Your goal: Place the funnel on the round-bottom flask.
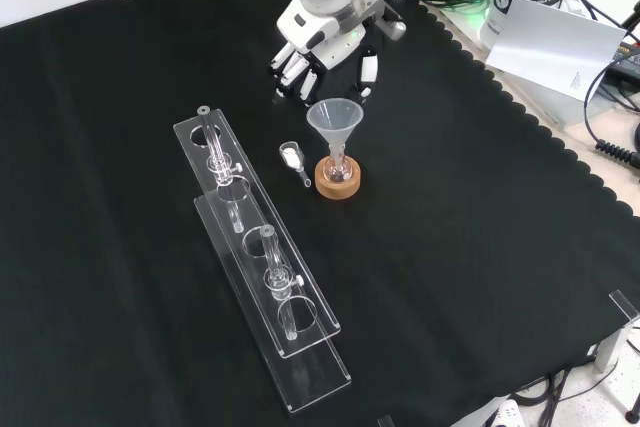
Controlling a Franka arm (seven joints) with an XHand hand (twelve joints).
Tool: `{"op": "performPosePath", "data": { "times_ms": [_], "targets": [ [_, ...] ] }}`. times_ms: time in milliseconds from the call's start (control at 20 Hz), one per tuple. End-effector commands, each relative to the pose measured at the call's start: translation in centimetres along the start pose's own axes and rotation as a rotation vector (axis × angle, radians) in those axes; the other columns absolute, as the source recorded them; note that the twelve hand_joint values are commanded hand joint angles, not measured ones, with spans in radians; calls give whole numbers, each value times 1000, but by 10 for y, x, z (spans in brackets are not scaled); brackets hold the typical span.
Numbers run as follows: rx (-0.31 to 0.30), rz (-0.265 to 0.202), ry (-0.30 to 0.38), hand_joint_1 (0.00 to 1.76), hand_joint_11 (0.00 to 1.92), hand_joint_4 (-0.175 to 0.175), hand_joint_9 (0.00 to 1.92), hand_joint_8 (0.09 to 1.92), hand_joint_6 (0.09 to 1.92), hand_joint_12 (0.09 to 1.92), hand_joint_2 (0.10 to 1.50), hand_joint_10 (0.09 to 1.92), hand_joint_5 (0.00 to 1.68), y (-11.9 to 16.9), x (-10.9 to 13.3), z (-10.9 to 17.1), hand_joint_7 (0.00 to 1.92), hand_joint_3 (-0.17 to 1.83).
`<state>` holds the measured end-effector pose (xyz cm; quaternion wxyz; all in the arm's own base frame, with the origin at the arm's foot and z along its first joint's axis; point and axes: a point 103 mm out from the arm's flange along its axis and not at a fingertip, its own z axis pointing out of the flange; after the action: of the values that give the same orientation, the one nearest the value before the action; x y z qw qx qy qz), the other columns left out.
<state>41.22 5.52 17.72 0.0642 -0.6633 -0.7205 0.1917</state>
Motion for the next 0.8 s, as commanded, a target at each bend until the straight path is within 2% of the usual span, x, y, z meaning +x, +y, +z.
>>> {"op": "performPosePath", "data": {
  "times_ms": [50,550,800],
  "targets": [
    [-16,18,-17,773,185,-23,463,727,850,1410,722,702,779,2,9,-9,90,628],
    [1,18,-22,755,202,-25,467,738,904,1397,743,707,782,3,10,-10,88,595],
    [-9,17,-16,757,201,-24,464,740,911,1397,744,707,774,0,7,-9,85,589]
  ]
}}
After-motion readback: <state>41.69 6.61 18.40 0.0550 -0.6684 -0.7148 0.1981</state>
